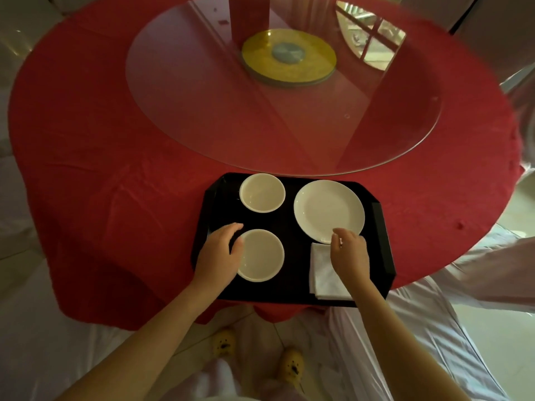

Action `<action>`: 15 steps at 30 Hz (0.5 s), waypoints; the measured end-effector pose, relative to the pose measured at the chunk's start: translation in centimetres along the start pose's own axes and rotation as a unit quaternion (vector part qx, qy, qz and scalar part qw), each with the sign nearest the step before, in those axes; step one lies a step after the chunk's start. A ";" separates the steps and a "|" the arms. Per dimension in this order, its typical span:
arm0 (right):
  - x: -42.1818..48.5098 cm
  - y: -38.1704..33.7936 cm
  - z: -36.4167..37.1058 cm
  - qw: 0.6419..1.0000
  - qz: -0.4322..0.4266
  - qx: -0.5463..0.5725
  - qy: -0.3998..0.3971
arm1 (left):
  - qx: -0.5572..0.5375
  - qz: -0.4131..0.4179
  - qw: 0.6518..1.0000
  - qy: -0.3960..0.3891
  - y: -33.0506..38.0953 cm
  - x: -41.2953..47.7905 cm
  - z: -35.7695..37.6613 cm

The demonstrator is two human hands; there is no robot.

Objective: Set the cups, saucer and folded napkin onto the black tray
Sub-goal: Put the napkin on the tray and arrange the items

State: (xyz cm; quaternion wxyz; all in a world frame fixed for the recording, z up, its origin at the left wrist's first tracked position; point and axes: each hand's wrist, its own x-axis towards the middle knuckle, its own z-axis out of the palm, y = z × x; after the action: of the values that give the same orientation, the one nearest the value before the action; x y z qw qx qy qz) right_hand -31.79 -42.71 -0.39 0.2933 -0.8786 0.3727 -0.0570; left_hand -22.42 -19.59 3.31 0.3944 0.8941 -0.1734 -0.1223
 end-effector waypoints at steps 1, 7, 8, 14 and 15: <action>-0.3 0.8 -0.1 1.000 0.018 -0.009 0.014 | 0.012 0.039 0.999 0.019 0.9 -0.5 0.4; -2.9 4.3 -0.1 0.997 0.064 -0.032 0.041 | -0.044 0.126 0.987 -0.085 5.2 -4.5 6.6; -3.1 4.6 -0.2 0.997 0.071 -0.032 0.030 | -0.043 0.109 0.986 -0.119 5.3 -4.8 8.2; -3.6 5.6 -0.7 0.998 0.063 0.003 -0.006 | 0.023 -0.037 0.971 -0.234 5.0 -4.7 13.9; -3.6 5.7 -0.7 0.998 0.060 0.007 -0.008 | 0.026 -0.039 0.971 -0.235 5.0 -4.8 14.2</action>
State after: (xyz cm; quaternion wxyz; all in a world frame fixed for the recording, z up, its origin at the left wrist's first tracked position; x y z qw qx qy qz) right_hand -38.14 -43.67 -2.59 0.3053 -0.8528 0.4223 -0.0351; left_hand -32.95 -30.25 -1.92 0.3141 0.8565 -0.2291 -0.3394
